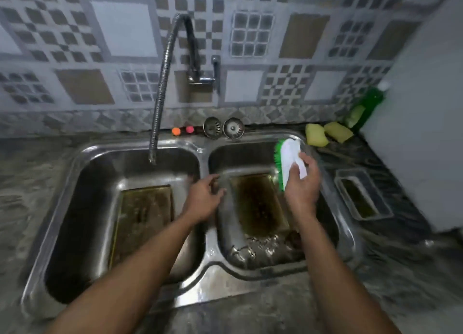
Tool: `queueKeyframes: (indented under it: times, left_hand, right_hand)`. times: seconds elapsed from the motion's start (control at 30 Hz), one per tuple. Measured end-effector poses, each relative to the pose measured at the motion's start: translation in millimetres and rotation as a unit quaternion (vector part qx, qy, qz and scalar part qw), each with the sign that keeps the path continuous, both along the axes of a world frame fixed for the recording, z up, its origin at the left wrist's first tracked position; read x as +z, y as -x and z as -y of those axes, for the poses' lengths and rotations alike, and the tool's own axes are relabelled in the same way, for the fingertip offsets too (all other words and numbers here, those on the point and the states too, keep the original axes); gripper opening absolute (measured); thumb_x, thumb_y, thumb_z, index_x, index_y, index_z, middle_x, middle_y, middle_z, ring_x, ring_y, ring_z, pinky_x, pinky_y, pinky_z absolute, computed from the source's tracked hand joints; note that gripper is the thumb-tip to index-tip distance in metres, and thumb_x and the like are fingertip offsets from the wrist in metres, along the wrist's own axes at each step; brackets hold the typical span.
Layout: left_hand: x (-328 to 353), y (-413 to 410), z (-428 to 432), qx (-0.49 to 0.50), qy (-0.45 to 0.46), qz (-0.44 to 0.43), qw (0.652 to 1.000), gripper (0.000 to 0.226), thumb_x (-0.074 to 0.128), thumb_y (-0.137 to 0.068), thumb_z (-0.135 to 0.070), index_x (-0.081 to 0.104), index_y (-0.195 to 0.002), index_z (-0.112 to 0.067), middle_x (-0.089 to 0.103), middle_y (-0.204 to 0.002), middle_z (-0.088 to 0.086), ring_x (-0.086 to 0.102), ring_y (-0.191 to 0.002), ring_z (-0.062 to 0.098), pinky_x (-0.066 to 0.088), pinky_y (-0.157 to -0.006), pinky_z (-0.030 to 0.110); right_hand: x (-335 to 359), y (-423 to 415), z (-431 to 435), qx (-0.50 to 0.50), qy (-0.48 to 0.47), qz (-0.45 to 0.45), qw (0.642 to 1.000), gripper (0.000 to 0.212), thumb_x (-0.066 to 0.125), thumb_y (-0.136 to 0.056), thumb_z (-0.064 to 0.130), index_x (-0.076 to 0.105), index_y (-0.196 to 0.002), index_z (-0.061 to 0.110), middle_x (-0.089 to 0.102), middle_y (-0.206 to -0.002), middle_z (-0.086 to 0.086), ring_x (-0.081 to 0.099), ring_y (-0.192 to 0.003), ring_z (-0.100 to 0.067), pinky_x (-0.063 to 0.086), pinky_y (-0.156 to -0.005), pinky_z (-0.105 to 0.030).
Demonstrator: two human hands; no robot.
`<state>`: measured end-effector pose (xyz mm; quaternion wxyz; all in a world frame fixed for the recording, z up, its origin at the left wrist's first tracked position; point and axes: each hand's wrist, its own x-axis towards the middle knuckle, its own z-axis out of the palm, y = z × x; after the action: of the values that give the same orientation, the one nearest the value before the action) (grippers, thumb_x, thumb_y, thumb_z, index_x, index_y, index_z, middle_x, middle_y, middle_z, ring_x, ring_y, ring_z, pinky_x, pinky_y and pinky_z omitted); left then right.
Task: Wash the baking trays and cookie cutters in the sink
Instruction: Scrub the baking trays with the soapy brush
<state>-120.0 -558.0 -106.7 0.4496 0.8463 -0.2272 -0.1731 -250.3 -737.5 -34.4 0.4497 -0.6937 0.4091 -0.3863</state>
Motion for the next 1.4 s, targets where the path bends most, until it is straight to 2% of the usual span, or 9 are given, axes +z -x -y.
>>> queueKeyframes:
  times: [0.17, 0.4, 0.57, 0.67, 0.77, 0.97, 1.1, 1.27, 1.4]
  left_hand:
    - [-23.6, 33.2, 69.6, -0.009, -0.062, -0.003, 0.998, 0.042, 0.07, -0.086, -0.032, 0.063, -0.125, -0.019, 0.074, -0.098, 0.005, 0.07, -0.09, 0.024, 0.056, -0.078, 0.034]
    - [-76.0, 73.3, 135.7, 0.045, -0.15, -0.015, 0.987, 0.042, 0.075, -0.085, -0.034, 0.069, -0.117, -0.009, 0.073, -0.102, 0.016, 0.068, -0.098, 0.033, 0.052, -0.084, 0.036]
    - [-99.1, 95.4, 150.3, 0.072, -0.188, -0.079, 0.976, 0.047, 0.074, -0.085, -0.031, 0.063, -0.124, -0.008, 0.071, -0.112, 0.017, 0.067, -0.102, 0.035, 0.054, -0.088, 0.039]
    - [-109.1, 93.8, 150.2, 0.081, -0.209, -0.08, 0.971, 0.05, 0.073, -0.086, -0.029, 0.06, -0.129, -0.008, 0.069, -0.117, 0.016, 0.066, -0.106, 0.035, 0.054, -0.089, 0.037]
    - [-115.1, 89.1, 153.0, 0.09, -0.23, -0.082, 0.966, 0.055, 0.072, -0.087, -0.03, 0.056, -0.134, -0.005, 0.066, -0.125, 0.017, 0.063, -0.113, 0.034, 0.051, -0.094, 0.035]
    - [-128.1, 81.9, 167.5, 0.07, -0.27, -0.069, 0.958, 0.029, 0.064, -0.088, -0.023, 0.066, -0.116, -0.015, 0.065, -0.11, 0.017, 0.06, -0.109, 0.038, 0.053, -0.091, 0.041]
    - [-140.9, 68.9, 177.7, 0.082, -0.309, -0.082, 0.944, 0.036, 0.054, -0.09, -0.019, 0.059, -0.126, -0.019, 0.056, -0.123, 0.018, 0.053, -0.117, 0.038, 0.047, -0.1, 0.041]
    - [-170.9, 47.4, 164.4, 0.074, -0.327, -0.082, 0.938, 0.039, 0.057, -0.081, -0.014, 0.059, -0.12, -0.017, 0.061, -0.118, 0.013, 0.061, -0.104, 0.028, 0.046, -0.094, 0.03]
    - [-166.6, 43.4, 168.5, 0.099, -0.274, -0.096, 0.952, 0.042, 0.065, -0.08, 0.0, 0.061, -0.121, -0.011, 0.058, -0.114, 0.017, 0.064, -0.096, 0.033, 0.05, -0.085, 0.032]
  right_hand:
    - [-2.3, 70.9, 118.5, -0.022, 0.075, -0.079, 0.994, 0.029, 0.055, -0.097, 0.012, 0.062, -0.125, 0.007, 0.062, -0.126, -0.011, 0.055, -0.115, -0.025, 0.031, -0.086, -0.011]
    - [-45.8, 139.4, 226.9, 0.008, 0.072, -0.206, 0.976, 0.026, 0.057, -0.095, 0.014, 0.065, -0.119, 0.006, 0.064, -0.124, -0.018, 0.059, -0.112, -0.032, 0.043, -0.091, -0.031]
    - [-70.1, 148.8, 240.2, 0.032, 0.037, -0.242, 0.969, 0.027, 0.058, -0.094, 0.021, 0.067, -0.119, 0.017, 0.066, -0.123, -0.011, 0.062, -0.111, -0.031, 0.049, -0.092, -0.038]
    - [-75.2, 150.6, 235.8, 0.052, 0.092, -0.249, 0.963, 0.027, 0.059, -0.095, 0.02, 0.068, -0.12, 0.015, 0.068, -0.121, -0.012, 0.063, -0.109, -0.03, 0.047, -0.086, -0.032]
    - [-76.6, 147.9, 244.0, 0.041, 0.062, -0.246, 0.966, 0.028, 0.057, -0.097, 0.023, 0.067, -0.122, 0.017, 0.067, -0.123, -0.011, 0.063, -0.11, -0.031, 0.047, -0.084, -0.032]
    - [-74.7, 147.8, 249.7, 0.048, 0.035, -0.215, 0.975, 0.027, 0.06, -0.096, 0.024, 0.069, -0.12, 0.017, 0.069, -0.121, -0.006, 0.064, -0.11, -0.025, 0.047, -0.087, -0.027]
    - [-78.7, 144.9, 256.1, 0.014, 0.023, -0.209, 0.977, 0.027, 0.061, -0.095, 0.03, 0.07, -0.119, 0.022, 0.069, -0.121, -0.002, 0.064, -0.108, -0.02, 0.051, -0.088, -0.031]
    - [-85.5, 143.4, 252.0, -0.005, 0.008, -0.205, 0.979, 0.024, 0.062, -0.094, 0.031, 0.071, -0.116, 0.026, 0.069, -0.12, 0.0, 0.063, -0.108, -0.02, 0.051, -0.091, -0.034]
    - [-88.7, 138.4, 252.2, -0.013, 0.005, -0.207, 0.978, 0.024, 0.063, -0.094, 0.028, 0.071, -0.116, 0.023, 0.069, -0.118, -0.001, 0.057, -0.098, -0.007, 0.044, -0.086, -0.026]
